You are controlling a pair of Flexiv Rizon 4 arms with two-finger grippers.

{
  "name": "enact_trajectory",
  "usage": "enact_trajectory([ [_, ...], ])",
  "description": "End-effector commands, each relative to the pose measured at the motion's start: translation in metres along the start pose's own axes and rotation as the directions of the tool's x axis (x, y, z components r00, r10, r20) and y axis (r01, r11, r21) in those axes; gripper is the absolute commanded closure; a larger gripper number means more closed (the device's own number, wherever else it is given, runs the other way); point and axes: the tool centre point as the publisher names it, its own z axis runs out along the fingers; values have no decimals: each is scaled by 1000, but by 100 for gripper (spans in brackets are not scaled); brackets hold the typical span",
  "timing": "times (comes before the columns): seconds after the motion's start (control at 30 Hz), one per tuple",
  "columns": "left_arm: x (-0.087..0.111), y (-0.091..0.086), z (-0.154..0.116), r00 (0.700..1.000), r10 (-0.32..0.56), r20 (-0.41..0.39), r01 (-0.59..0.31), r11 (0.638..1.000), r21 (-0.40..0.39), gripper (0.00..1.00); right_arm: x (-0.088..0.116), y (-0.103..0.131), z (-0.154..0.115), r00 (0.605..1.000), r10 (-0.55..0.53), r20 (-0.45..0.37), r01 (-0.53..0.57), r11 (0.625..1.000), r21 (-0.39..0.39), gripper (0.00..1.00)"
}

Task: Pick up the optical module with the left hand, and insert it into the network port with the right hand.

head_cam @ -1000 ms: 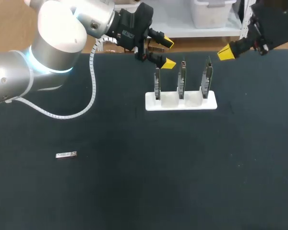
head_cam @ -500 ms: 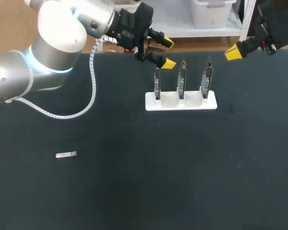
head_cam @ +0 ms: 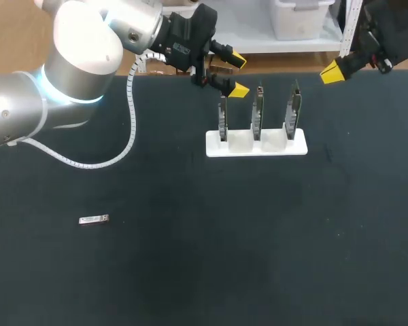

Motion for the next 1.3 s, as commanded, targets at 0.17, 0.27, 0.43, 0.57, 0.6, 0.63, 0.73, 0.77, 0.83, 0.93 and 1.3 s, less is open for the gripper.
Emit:
enact_trajectory([
  [0.17,1,-1,0,1000,2,3,-2,1000,-3,0,0,0,5,1000,6,-5,-6,1000,0,100],
  [0.27,1,-1,0,1000,2,3,-2,1000,-3,0,0,1,6,1000,7,-5,-7,1000,2,100],
  [0.43,1,-1,0,1000,2,3,-2,1000,-3,0,0,1,7,1000,11,-4,-11,1000,13,100],
  [0.57,1,-1,0,1000,2,3,-2,1000,-3,0,0,0,8,1000,11,-4,-11,1000,15,100],
  [0.6,1,-1,0,1000,2,3,-2,1000,-3,0,0,0,8,1000,11,-3,-11,1000,15,100],
  [0.63,1,-1,0,1000,2,3,-2,1000,-3,0,0,0,8,1000,10,-5,-10,1000,14,100],
  [0.73,1,-1,0,1000,2,3,-2,1000,-3,0,0,-1,9,1000,10,-10,-10,1000,14,100],
  [0.77,1,-1,0,1000,2,3,-2,1000,-3,0,0,-1,9,1000,10,-15,-10,1000,15,100],
  [0.83,1,-1,0,1000,2,3,-2,1000,-3,0,1,-2,9,1000,11,-17,-11,1000,19,100],
  [0.93,1,-1,0,1000,2,3,-2,1000,-3,0,0,-3,9,1000,12,-19,-12,1000,19,100],
  [1.3,1,-1,0,1000,2,3,-2,1000,-3,0,-1,-7,16,1000,14,-20,-13,1000,16,100],
])
